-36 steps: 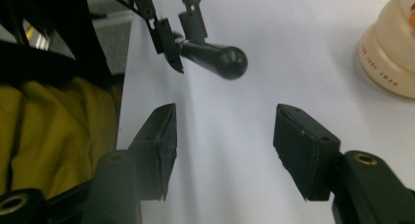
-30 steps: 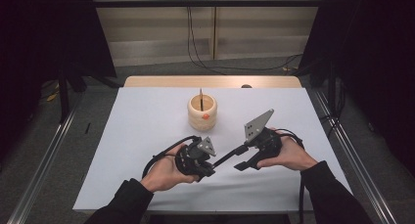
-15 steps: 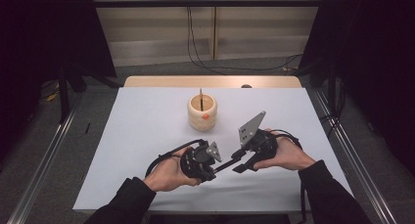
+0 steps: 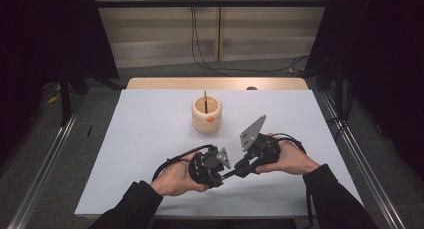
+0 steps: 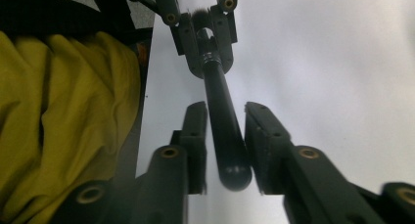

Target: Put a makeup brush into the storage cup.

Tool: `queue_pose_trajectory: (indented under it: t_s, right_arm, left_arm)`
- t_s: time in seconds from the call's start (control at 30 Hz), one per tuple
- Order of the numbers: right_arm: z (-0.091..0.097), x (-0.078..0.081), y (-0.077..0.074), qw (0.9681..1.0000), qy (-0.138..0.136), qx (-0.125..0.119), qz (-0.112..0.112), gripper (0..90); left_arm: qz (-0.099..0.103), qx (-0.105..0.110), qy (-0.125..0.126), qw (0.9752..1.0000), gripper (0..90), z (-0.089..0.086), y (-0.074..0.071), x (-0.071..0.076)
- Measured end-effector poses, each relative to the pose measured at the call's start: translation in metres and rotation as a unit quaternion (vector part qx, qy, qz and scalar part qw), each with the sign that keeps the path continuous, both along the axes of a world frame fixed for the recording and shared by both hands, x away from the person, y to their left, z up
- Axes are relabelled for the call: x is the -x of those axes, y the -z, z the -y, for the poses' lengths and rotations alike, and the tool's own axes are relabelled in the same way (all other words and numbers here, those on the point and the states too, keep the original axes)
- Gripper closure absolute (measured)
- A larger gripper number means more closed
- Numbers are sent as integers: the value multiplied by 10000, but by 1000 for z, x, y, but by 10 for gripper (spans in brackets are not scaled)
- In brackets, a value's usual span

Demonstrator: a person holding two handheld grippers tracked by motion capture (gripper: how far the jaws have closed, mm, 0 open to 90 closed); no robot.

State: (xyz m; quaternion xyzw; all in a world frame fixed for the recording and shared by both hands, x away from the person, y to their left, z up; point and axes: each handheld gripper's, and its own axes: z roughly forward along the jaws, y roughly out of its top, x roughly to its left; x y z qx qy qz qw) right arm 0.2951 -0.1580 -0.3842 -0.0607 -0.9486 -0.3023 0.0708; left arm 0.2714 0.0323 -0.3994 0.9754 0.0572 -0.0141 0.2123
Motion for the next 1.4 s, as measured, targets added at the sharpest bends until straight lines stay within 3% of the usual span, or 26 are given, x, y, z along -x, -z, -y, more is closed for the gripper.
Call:
queue_pose_trajectory:
  t_s: [0.23, 0.37, 0.47, 0.57, 0.7, 0.8, 0.9, 1.07, 1.17, 1.2, 1.3, 1.33, 1.37, 1.4]
  right_arm:
    - [0, 0, 0, 9998, -110, 56, -128, 798]
    - [0, -1, 3, 9997, -221, 31, -48, 799]
    - [0, 0, 6, 9994, -244, 234, -124, 799]
    - [0, -1, 7, 9992, -255, 254, -156, 799]
    - [-2, 1, 10, 9988, -275, 393, -115, 799]
    - [-3, 0, 12, 9988, -335, 345, -41, 798]
    - [-5, 1, 12, 9985, -292, 456, 17, 787]
    - [-11, 3, 13, 9983, -360, 458, 81, 727]
    - [-13, 5, 13, 9979, -417, 492, 65, 732]
    - [-14, 5, 13, 9980, -370, 515, 43, 763]
    - [-15, 4, 14, 9979, -421, 489, 38, 778]
    - [-15, 5, 14, 9979, -411, 491, -3, 777]
    - [-15, 5, 14, 9980, -395, 502, 22, 795]
    - [-15, 4, 14, 9978, -474, 450, 71, 797]
  left_arm:
    - [18, -7, 78, 10000, 777, -1, -2, 1]
    - [25, 19, 129, 9999, 776, -2, -3, 0]
    - [48, 25, 137, 9999, 776, -2, -3, 0]
    - [41, 8, 140, 9999, 776, -3, -3, -1]
    - [17, 53, 112, 9999, 776, -3, -1, -1]
    - [-28, -24, 159, 9999, 777, -3, -1, -2]
    - [-65, -89, 220, 9997, 778, -3, 1, -5]
    - [-83, -21, 224, 9997, 778, -1, 2, -4]
    - [-64, 33, 165, 9998, 778, 0, 1, -3]
    - [27, 7, 190, 9998, 778, 1, 0, -3]
    - [-65, -69, 227, 9997, 778, 2, 0, -3]
    - [-50, 28, 95, 9999, 778, 3, 2, -1]
    - [-64, -53, 228, 9997, 778, 3, 1, -2]
    - [-49, 15, 143, 9999, 777, 3, 2, -1]
